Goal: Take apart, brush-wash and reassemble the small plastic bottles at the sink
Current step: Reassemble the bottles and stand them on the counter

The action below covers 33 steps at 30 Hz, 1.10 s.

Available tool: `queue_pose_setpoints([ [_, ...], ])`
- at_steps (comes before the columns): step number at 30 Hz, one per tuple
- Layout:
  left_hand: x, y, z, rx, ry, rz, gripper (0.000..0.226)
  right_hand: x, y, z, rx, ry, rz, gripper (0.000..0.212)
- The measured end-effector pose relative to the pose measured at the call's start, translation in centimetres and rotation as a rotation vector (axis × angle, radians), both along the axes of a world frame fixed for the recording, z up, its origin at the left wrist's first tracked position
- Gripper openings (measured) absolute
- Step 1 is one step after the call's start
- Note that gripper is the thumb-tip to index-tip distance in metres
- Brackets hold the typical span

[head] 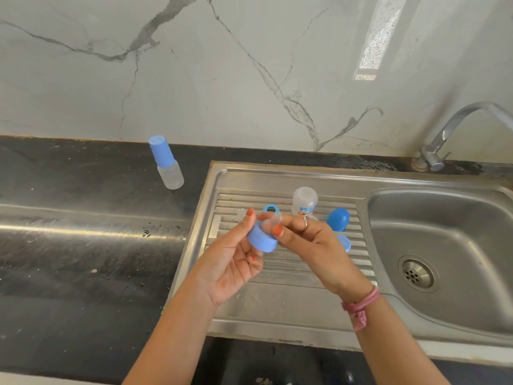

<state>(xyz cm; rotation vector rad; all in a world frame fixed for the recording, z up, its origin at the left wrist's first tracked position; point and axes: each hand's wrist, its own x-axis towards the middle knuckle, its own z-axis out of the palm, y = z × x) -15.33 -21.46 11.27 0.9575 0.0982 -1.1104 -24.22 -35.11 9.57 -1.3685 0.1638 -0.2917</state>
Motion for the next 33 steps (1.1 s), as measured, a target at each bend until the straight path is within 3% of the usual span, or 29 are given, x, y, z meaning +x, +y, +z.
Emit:
queue_pose_setpoints([
  [3,-0.5,-0.3,0.1,0.004,-0.066,-0.030,0.041,0.4,1.1,-0.9,0.042,-0.011,-0.138,0.027],
  [7,-1.5,-0.6,-0.3,0.033,-0.206,0.094,0.052,0.6,1.7,-1.5,-0.022,-0.016,-0.329,0.026],
  [13,-2.0,-0.7,-0.4,0.094,-0.287,0.094,0.044,0.1,1.5,-1.5,-0.133,-0.040,-0.330,0.024],
  [21,-2.8,-0.9,-0.5,0.047,-0.317,0.134,0.038,0.4,3.5,-1.4,0.190,-0.049,-0.455,0.030],
  [27,-2.8,-0.7,-1.1,0.046,-0.299,0.127,0.038,0.1,3.6,-1.0,0.240,-0.015,-0.408,0.030],
  [33,-2.4,0.2,-1.7,0.070,-0.242,0.059,0.036,-1.3,2.6,-1.1,0.000,0.071,-0.215,0.024],
])
